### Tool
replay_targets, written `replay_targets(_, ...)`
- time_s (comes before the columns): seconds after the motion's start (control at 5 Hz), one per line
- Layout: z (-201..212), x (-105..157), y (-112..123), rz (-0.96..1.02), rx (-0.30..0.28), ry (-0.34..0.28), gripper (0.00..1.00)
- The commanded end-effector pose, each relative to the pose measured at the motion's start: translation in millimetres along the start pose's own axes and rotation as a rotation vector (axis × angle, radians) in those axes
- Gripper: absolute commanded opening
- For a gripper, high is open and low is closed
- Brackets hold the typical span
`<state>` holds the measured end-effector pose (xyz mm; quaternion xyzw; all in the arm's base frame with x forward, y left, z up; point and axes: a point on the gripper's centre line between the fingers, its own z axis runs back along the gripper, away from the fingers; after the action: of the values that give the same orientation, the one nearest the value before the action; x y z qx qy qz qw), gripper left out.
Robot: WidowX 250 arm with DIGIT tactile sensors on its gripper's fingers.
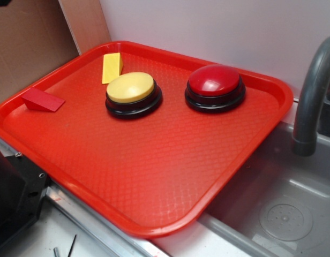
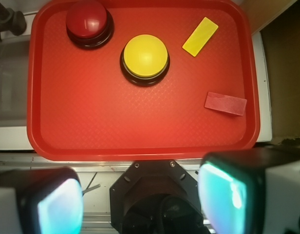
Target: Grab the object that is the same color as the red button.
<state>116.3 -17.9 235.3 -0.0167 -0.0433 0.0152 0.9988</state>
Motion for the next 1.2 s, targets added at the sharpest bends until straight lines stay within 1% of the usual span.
replay_targets(0.0, 0, 0, 0, 0.000, 0.000, 0.000, 1.00)
replay_targets(0.2, -28, 18, 39, -0.224, -0.001, 0.051, 1.00)
replay_targets(0.4, -39, 21, 64, -0.367, 0.066, 0.008, 1.00)
replay_targets(0.6, -49, 24, 85, -0.442, 0.060, -0.042, 1.00)
replay_targets(0.8, -78, 35, 110, -0.633, 0.084, -0.016, 1.00)
replay_targets(1.0, -105, 54, 119, -0.884, 0.074, -0.027, 1.00)
